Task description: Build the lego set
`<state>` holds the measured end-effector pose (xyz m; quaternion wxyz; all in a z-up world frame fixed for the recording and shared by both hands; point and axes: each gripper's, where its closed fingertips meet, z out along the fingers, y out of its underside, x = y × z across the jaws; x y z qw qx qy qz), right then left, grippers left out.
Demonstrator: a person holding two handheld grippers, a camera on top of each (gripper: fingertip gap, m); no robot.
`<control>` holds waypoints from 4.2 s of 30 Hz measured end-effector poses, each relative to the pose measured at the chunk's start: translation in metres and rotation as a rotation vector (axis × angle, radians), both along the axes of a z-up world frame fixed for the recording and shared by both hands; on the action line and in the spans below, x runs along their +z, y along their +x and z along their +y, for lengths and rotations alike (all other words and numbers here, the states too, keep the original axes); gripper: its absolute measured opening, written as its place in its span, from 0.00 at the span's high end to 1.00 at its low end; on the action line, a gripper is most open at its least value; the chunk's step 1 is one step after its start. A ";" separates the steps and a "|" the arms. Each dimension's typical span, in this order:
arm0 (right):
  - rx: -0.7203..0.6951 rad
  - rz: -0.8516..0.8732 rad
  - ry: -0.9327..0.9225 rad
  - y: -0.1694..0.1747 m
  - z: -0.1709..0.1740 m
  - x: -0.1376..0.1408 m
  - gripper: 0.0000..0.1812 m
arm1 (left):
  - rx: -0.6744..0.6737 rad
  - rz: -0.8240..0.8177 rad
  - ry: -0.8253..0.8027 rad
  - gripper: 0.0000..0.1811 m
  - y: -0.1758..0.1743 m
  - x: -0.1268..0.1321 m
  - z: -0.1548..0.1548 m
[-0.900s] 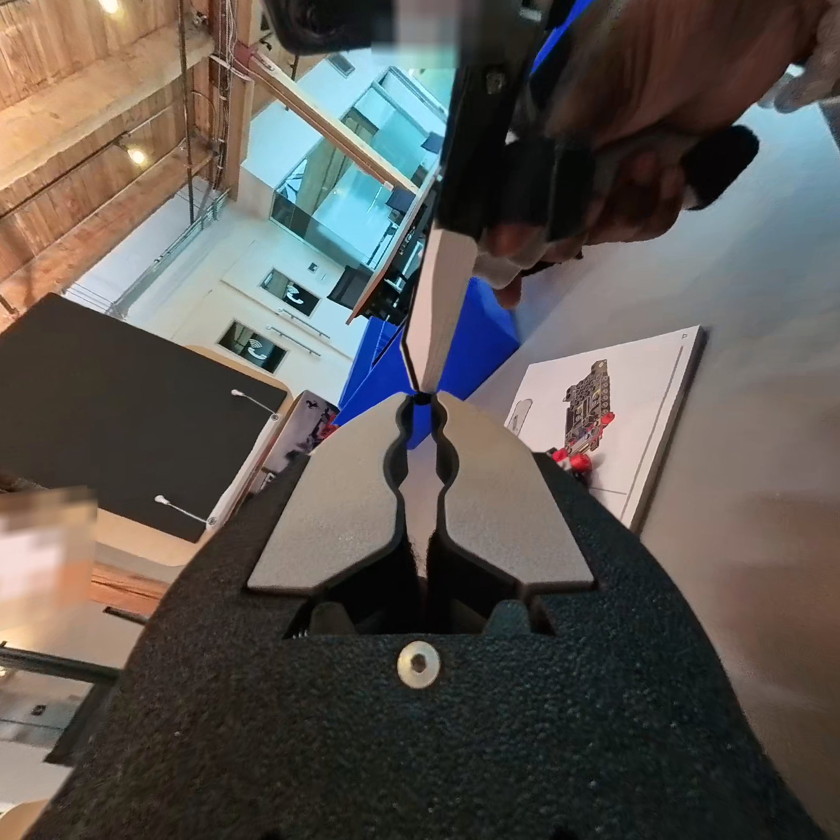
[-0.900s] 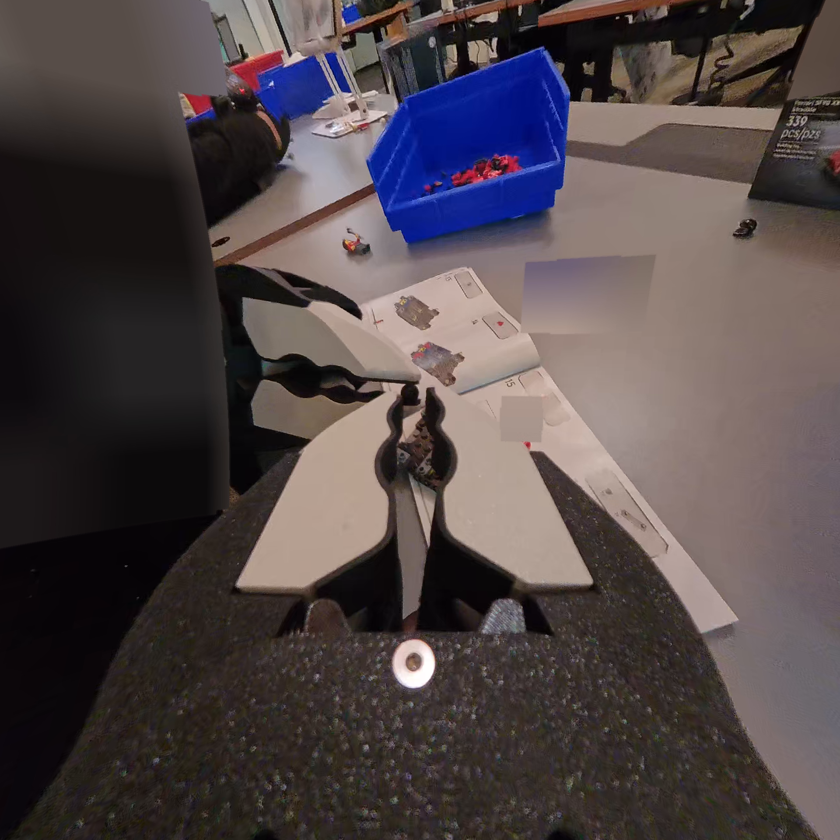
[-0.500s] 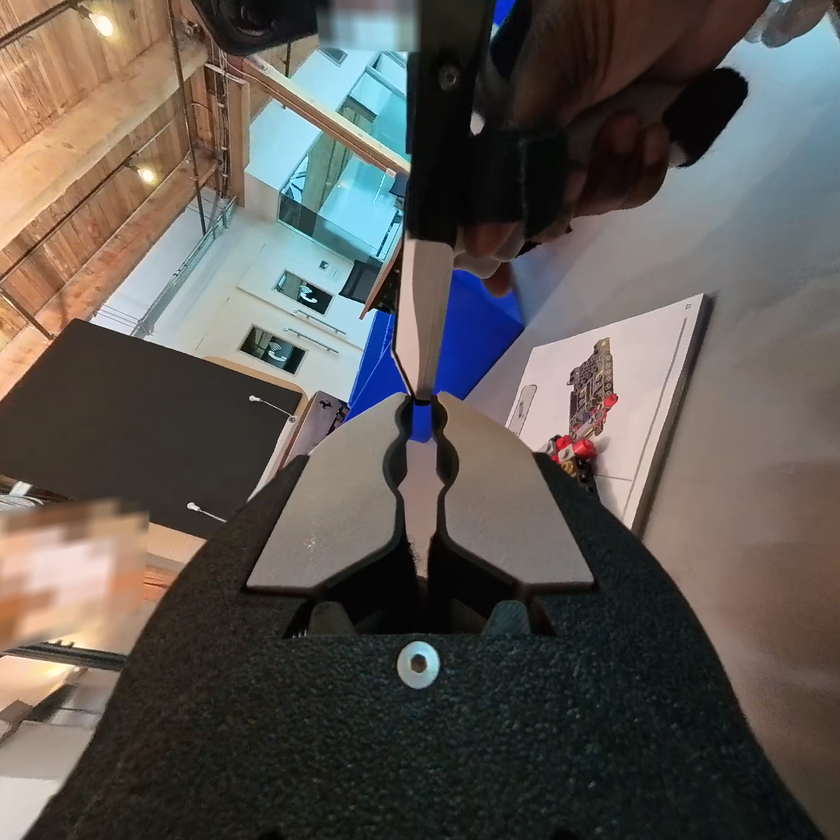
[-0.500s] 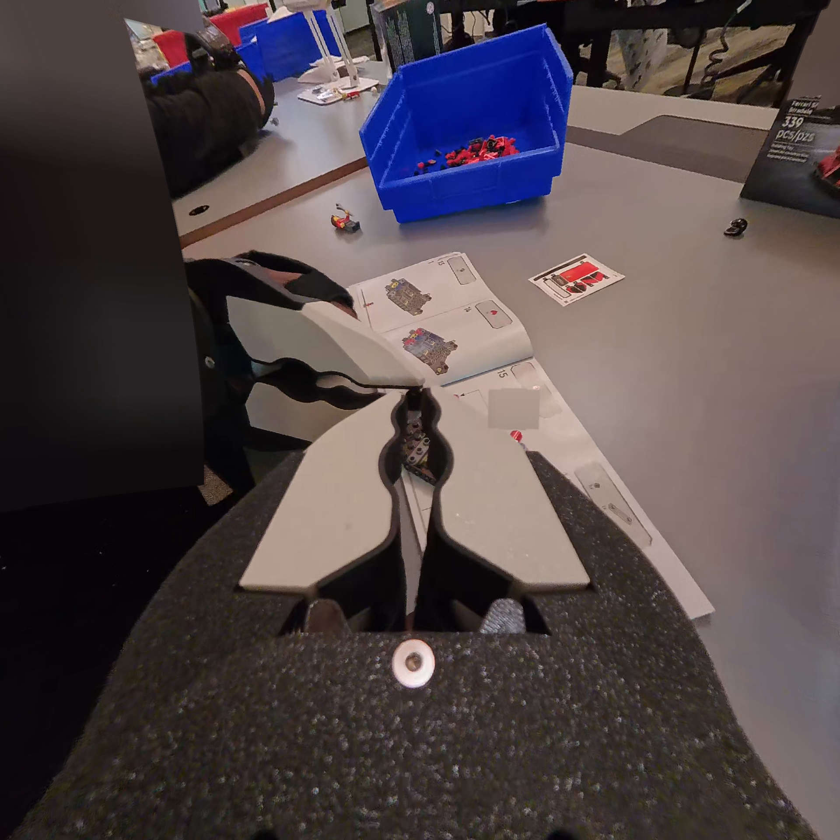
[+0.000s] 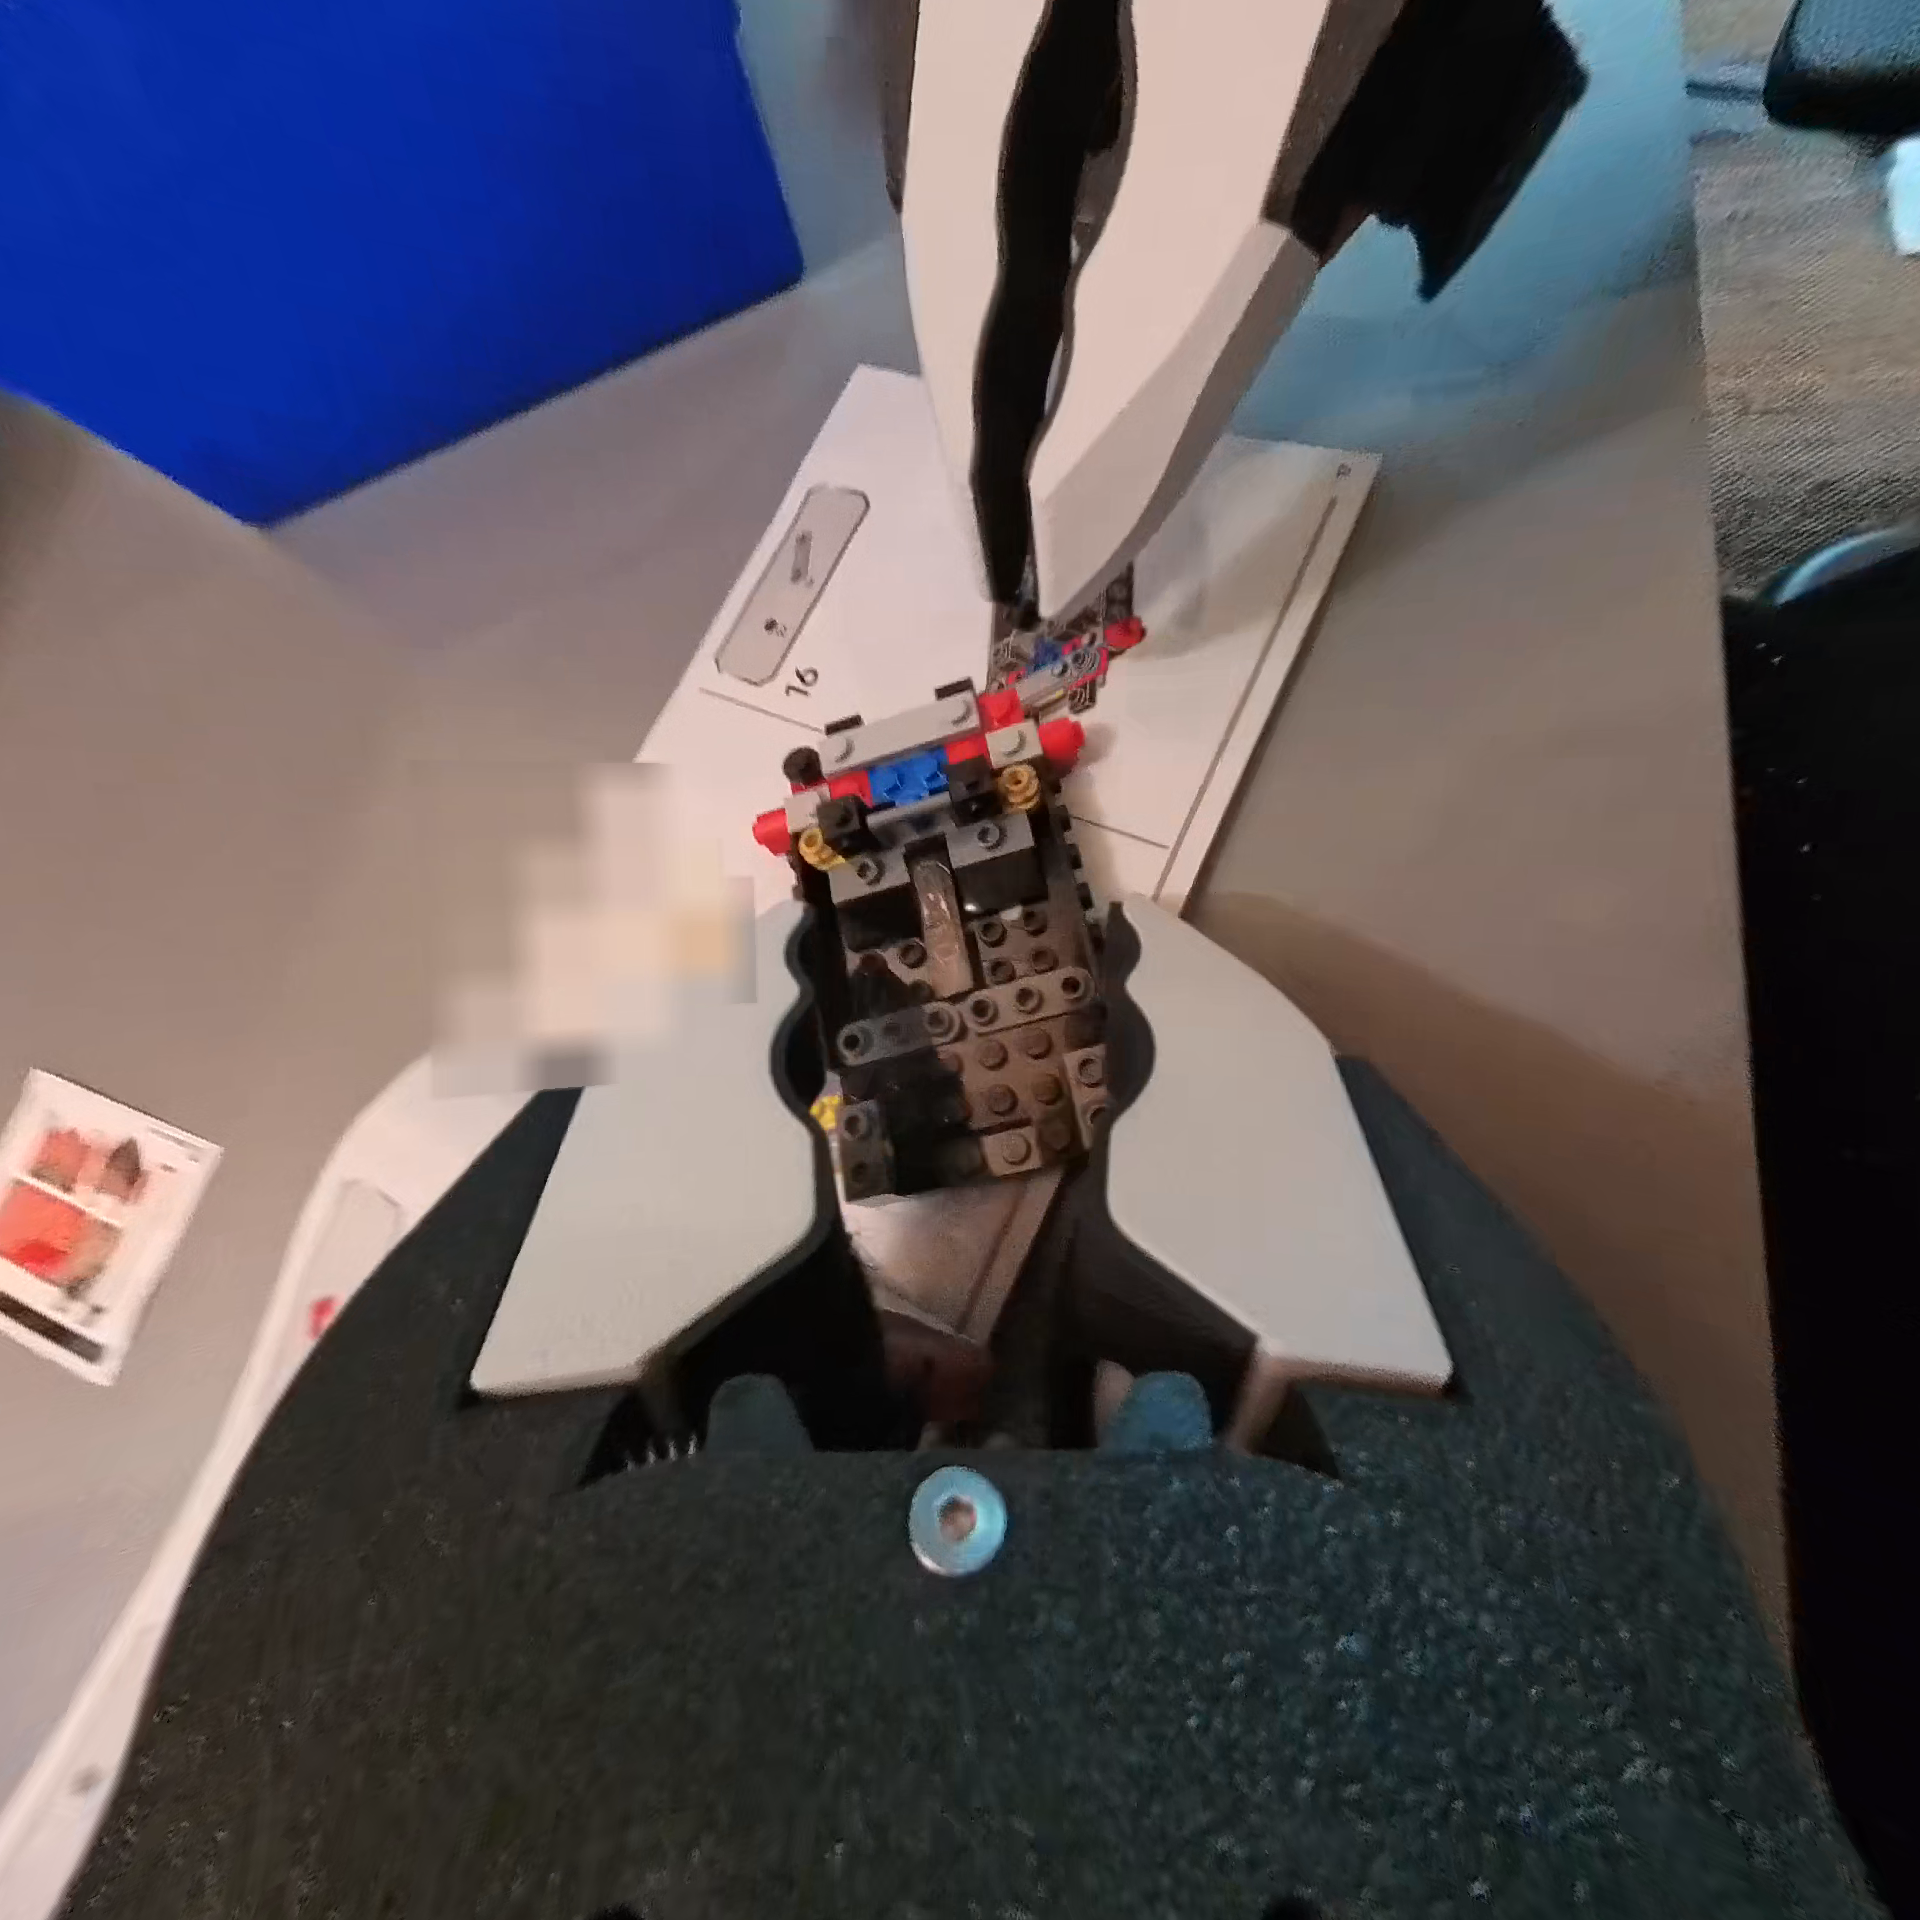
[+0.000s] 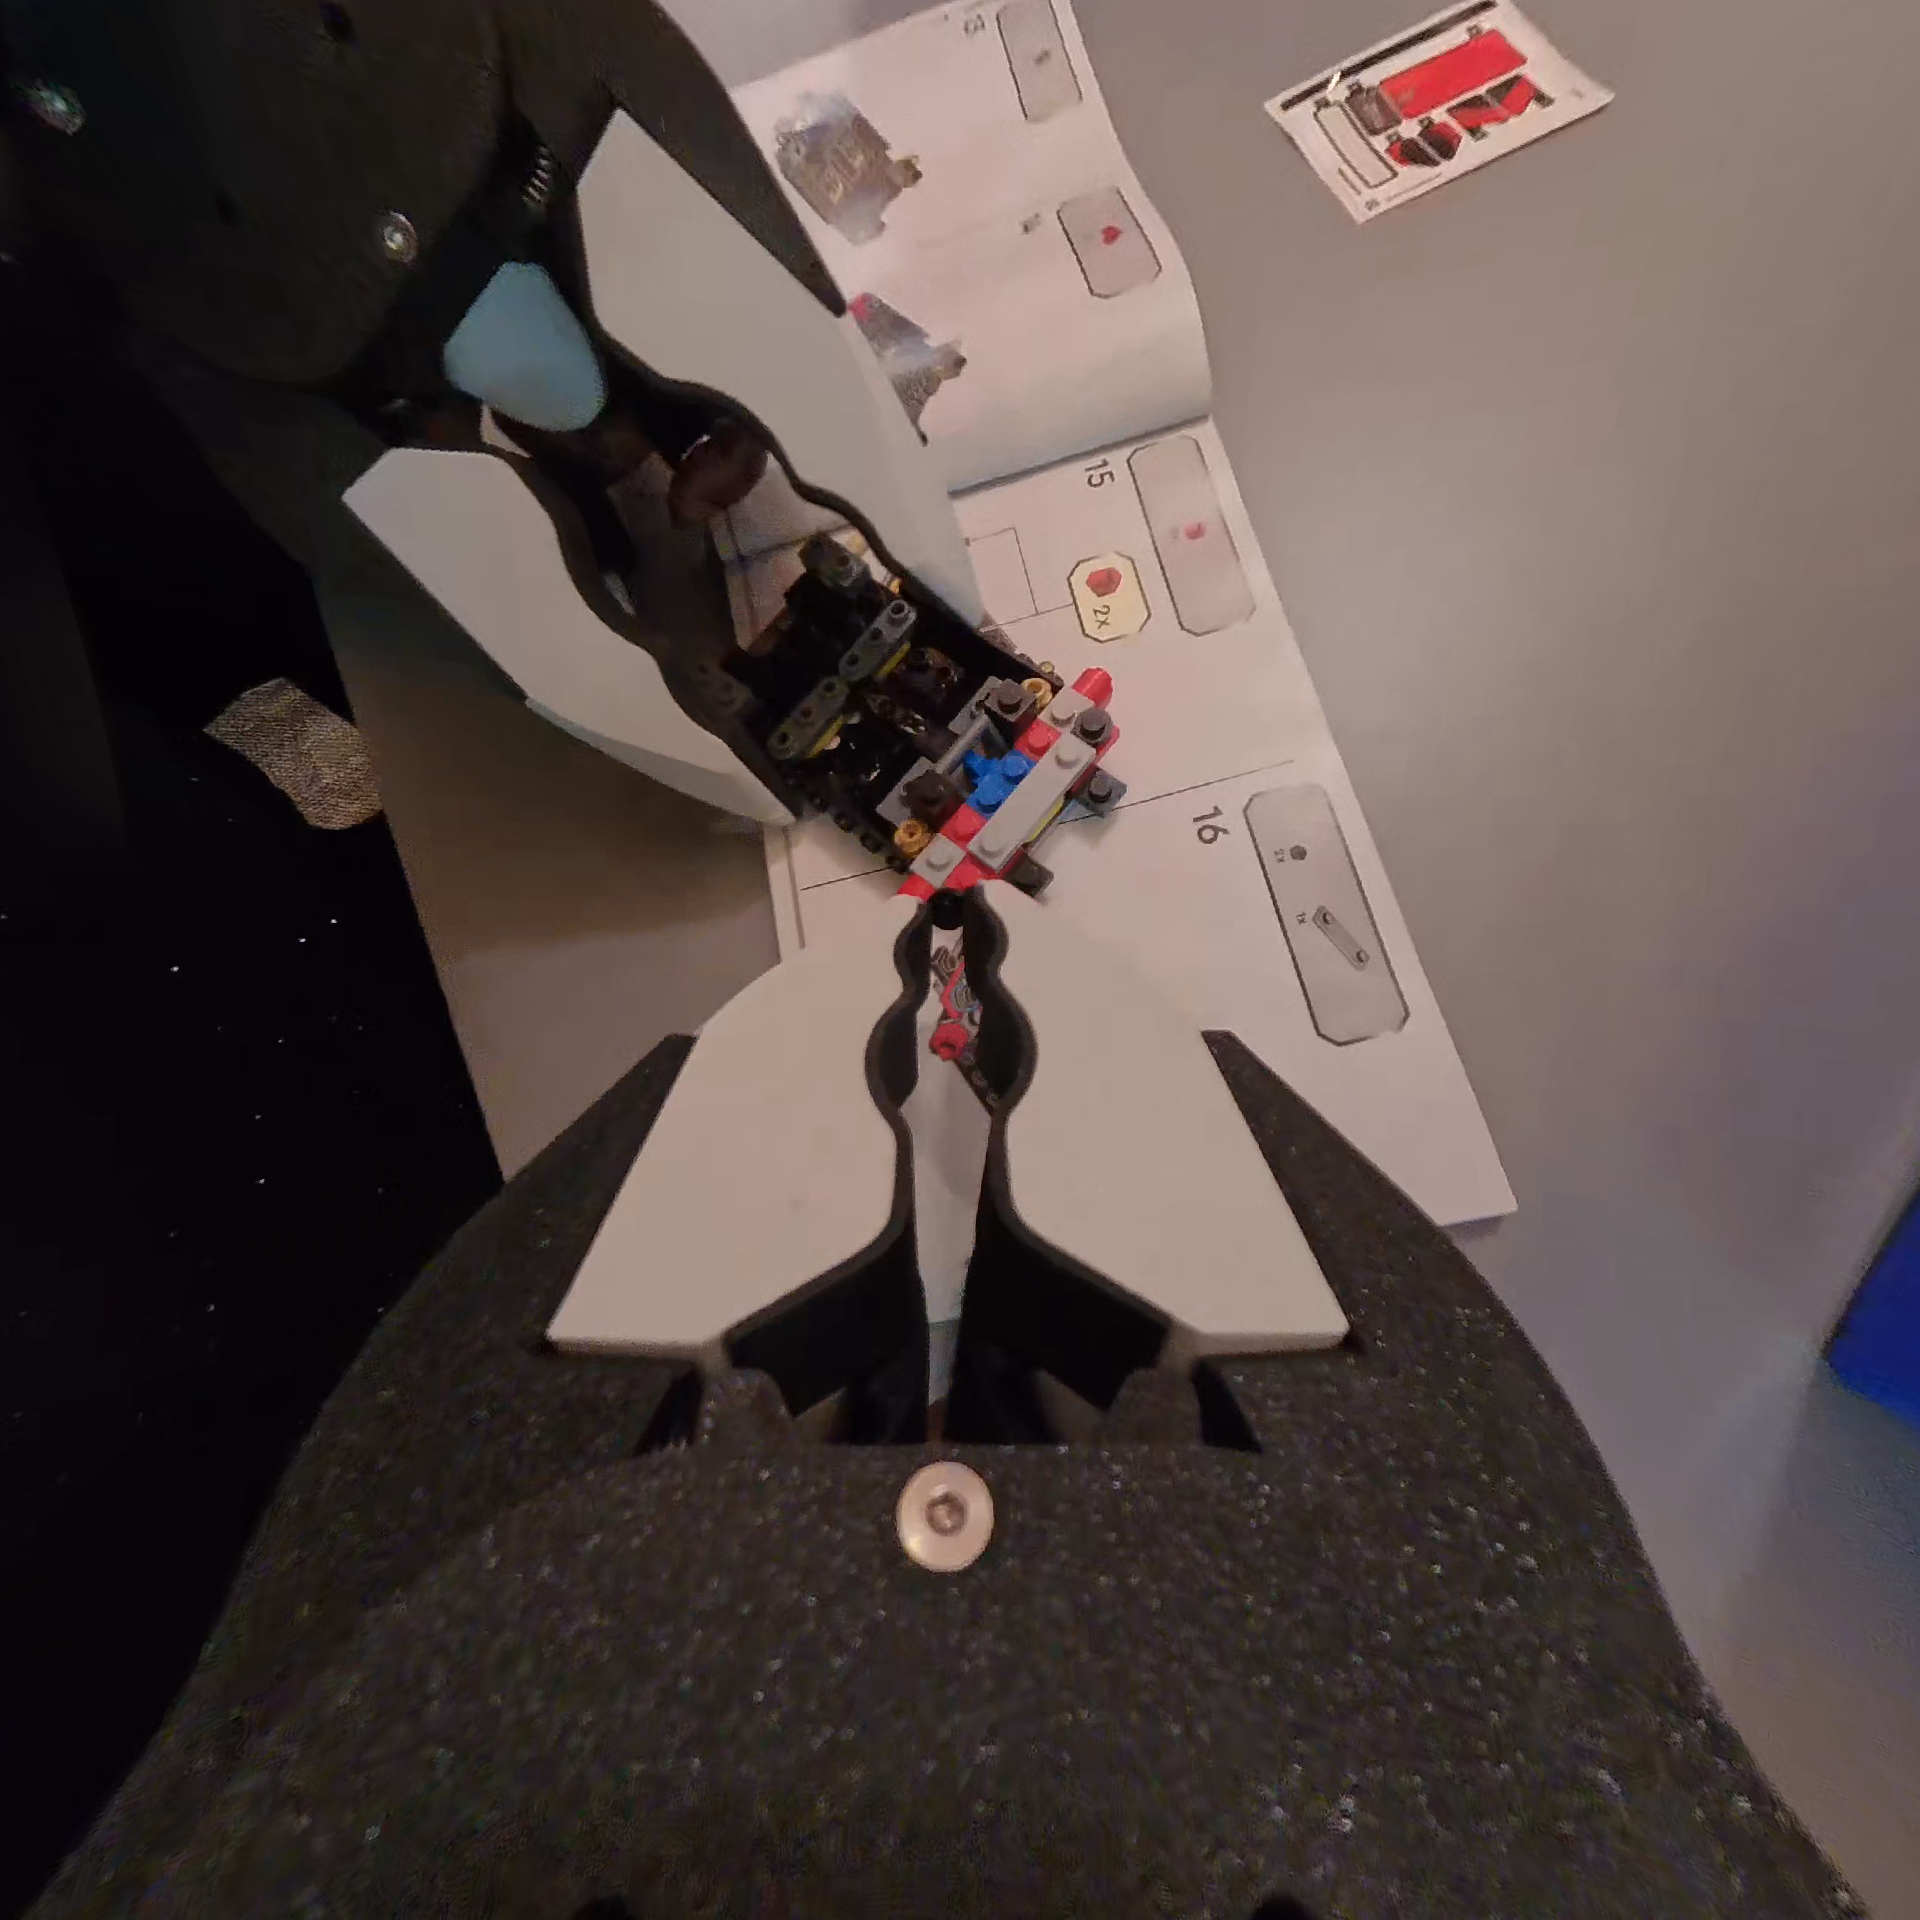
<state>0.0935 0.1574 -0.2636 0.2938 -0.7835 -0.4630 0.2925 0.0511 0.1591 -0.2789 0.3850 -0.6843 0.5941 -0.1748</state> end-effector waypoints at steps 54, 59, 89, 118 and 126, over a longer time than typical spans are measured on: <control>-0.055 -0.021 -0.071 -0.001 -0.008 -0.007 0.97 | 0.187 0.060 -0.265 0.62 -0.031 -0.009 -0.011; -0.066 -0.015 -0.082 0.006 -0.010 -0.009 0.97 | 0.241 -0.002 -0.294 0.59 -0.017 -0.009 -0.016; -0.147 -0.041 -0.107 0.017 -0.007 -0.012 0.97 | 0.219 0.016 -0.240 0.68 0.013 -0.010 -0.005; -0.160 -0.100 -0.069 0.020 -0.002 -0.014 0.95 | 0.210 0.012 -0.237 0.68 0.013 -0.010 -0.005; -0.168 -0.075 -0.079 0.020 -0.001 -0.013 0.94 | 0.209 0.010 -0.237 0.68 0.013 -0.010 -0.005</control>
